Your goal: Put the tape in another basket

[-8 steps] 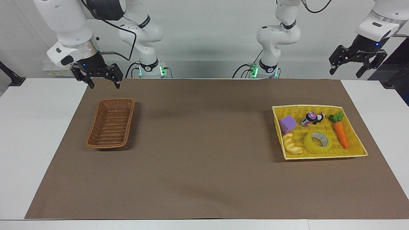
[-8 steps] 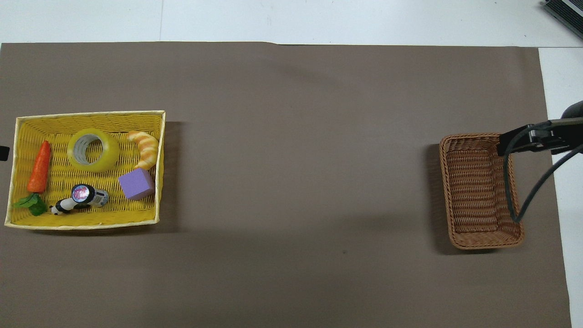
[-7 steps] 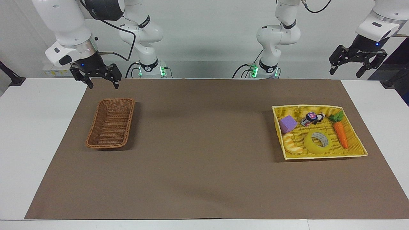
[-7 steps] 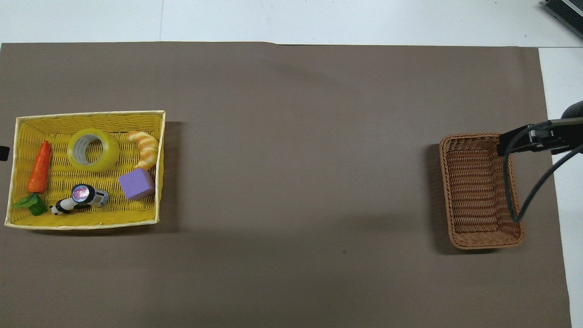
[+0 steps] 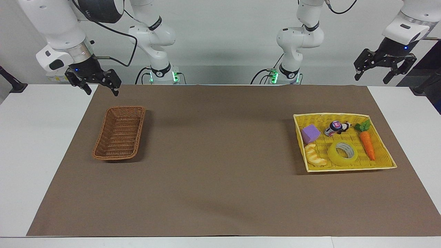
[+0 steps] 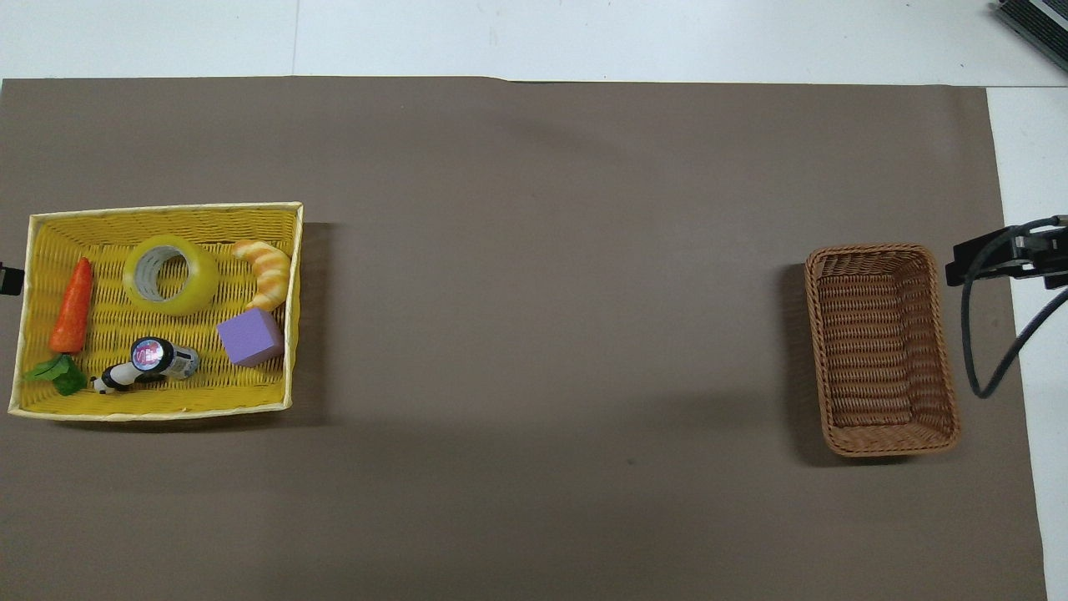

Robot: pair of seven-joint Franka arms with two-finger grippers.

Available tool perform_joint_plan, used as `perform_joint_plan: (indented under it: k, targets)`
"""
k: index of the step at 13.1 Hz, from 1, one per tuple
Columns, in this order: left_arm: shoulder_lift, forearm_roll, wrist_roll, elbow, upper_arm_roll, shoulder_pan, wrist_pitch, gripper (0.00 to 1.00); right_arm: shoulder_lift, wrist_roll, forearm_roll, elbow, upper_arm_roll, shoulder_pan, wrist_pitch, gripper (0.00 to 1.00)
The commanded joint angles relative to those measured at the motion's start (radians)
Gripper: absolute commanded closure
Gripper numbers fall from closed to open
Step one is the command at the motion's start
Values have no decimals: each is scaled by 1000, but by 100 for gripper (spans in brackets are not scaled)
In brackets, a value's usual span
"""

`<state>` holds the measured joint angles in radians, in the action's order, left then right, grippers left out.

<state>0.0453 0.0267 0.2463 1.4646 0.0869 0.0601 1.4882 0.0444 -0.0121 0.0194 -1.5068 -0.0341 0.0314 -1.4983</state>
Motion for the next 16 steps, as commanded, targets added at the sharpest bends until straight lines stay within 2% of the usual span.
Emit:
perform_joint_plan:
  k: [1, 16]
  targets:
    - [18, -10, -7, 10, 1, -2, -2, 0, -44, -31, -19, -58, 5, 15, -20, 0]
    - [21, -10, -1, 13, 10, -11, 0, 0, -46, -29, -18, -59, 5, 25, -20, 0]
